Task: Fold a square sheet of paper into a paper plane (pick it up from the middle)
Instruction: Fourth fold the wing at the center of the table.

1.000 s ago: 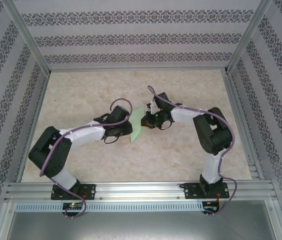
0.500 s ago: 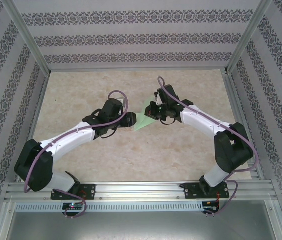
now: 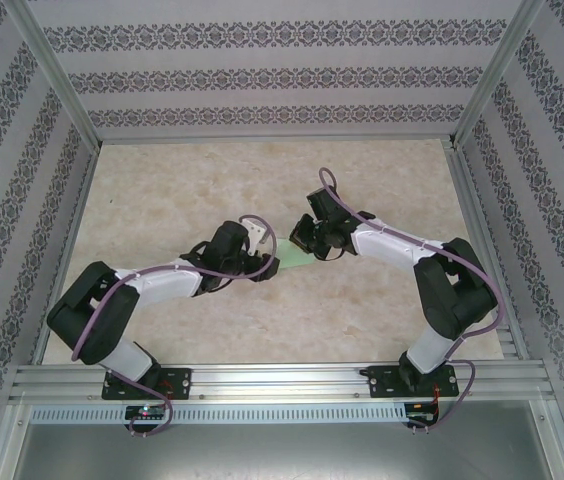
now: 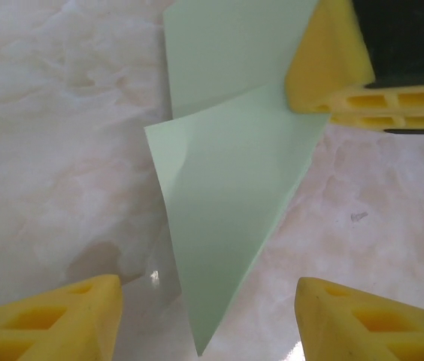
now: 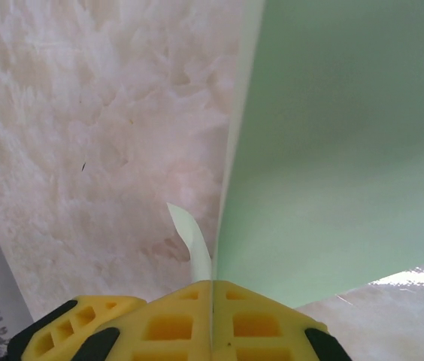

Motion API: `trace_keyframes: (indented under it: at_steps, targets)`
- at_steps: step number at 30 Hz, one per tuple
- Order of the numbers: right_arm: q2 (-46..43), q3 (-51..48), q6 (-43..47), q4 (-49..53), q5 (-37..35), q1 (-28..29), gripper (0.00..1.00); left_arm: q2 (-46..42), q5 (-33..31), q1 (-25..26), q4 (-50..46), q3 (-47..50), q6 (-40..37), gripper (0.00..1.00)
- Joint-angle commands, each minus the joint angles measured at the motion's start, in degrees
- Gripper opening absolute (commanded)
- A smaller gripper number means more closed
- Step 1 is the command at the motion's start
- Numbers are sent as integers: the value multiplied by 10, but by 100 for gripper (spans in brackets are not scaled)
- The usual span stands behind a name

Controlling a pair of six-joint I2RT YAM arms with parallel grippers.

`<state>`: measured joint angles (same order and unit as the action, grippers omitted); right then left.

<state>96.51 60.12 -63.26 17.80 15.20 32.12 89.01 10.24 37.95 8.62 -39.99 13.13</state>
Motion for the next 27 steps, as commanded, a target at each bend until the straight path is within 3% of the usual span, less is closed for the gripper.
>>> trace_keyframes:
  at_steps: [1, 11, 19, 27]
  targets:
    - [3, -10, -50, -23, -6, -1, 1, 11, 15, 15, 115, 13, -93, 63]
    - [7, -26, -97, -43, 43, -7, 2, 79, -3, 33, 176, 13, -201, 58]
    - [9, -41, -96, -49, 87, -26, 3, 89, 3, 33, 207, 30, -236, 36]
    - [10, -42, -91, -51, 105, -31, 6, 100, 5, 33, 218, 34, -244, 29]
